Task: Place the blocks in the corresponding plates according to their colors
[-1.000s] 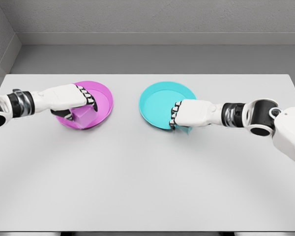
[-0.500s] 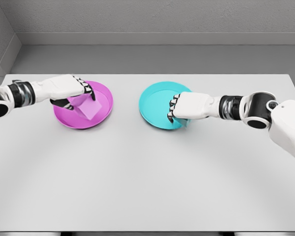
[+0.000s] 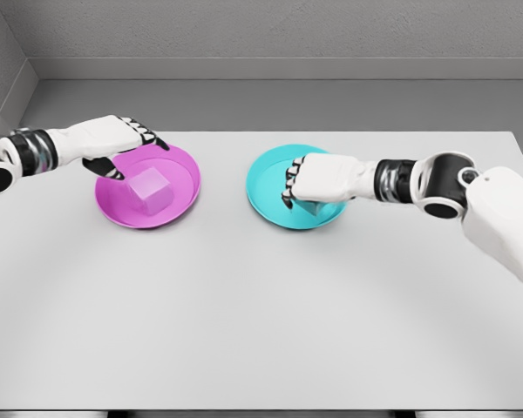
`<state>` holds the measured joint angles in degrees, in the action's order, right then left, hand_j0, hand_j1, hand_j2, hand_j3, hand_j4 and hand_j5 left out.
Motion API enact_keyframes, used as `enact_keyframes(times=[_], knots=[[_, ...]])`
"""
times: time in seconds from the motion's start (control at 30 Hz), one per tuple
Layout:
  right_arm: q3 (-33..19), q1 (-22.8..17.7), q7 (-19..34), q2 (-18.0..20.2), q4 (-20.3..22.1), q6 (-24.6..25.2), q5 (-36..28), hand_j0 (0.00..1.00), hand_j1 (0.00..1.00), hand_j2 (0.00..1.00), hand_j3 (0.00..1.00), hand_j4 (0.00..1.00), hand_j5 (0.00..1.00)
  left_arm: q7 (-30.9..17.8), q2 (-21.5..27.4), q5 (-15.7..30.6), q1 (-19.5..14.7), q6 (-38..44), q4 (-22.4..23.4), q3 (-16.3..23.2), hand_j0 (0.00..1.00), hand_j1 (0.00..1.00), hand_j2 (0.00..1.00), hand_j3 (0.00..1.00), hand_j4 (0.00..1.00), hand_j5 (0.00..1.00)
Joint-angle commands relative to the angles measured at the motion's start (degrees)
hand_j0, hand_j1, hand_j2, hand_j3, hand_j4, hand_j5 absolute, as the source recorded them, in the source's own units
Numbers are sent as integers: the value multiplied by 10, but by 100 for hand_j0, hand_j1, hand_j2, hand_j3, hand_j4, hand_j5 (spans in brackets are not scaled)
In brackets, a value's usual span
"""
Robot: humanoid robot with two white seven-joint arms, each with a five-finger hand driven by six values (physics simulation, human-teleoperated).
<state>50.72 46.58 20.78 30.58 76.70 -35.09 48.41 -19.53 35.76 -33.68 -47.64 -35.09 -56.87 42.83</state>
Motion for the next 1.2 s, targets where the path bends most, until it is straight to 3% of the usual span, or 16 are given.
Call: enact_keyframes(times=[0.0,0.4,0.6,0.63,0.7,0.73,0.8,0.9,1.03,1.17], knots=[[1,3,0,-9,-14,1,-2,55,55,55,55,55,55,1,-7,5,-1,1,4,-1,100,100,100,100,100,100],[3,25,0,-36,-68,1,3,55,55,55,55,55,55,1,6,11,-8,1,2,-8,100,100,100,100,100,100],[3,38,0,-57,-102,1,8,56,56,56,56,56,56,0,77,53,1,1,5,-36,100,100,100,100,100,100],[3,40,0,-61,-104,1,15,58,58,58,58,58,58,0,88,53,2,1,5,-40,100,100,100,100,100,100],[1,44,0,-67,-107,1,19,70,70,70,70,70,70,0,108,53,0,1,5,-42,100,100,100,100,100,100],[1,45,0,-72,-117,1,20,83,83,83,83,83,83,0,115,53,2,1,5,-54,100,100,100,100,100,100],[1,47,0,-76,-128,1,21,93,93,93,93,93,93,0,131,53,28,1,4,-88,100,100,100,100,100,100],[0,54,0,-78,-137,1,21,99,99,99,99,99,99,0,132,53,36,1,4,-91,100,100,100,100,100,100],[-1,64,0,-84,-161,1,21,99,99,99,99,99,99,0,131,53,40,1,2,-90,100,100,100,100,100,100],[-4,69,-1,-75,-158,1,14,99,99,99,99,99,99,0,131,53,40,1,0,-89,100,100,100,100,100,100]])
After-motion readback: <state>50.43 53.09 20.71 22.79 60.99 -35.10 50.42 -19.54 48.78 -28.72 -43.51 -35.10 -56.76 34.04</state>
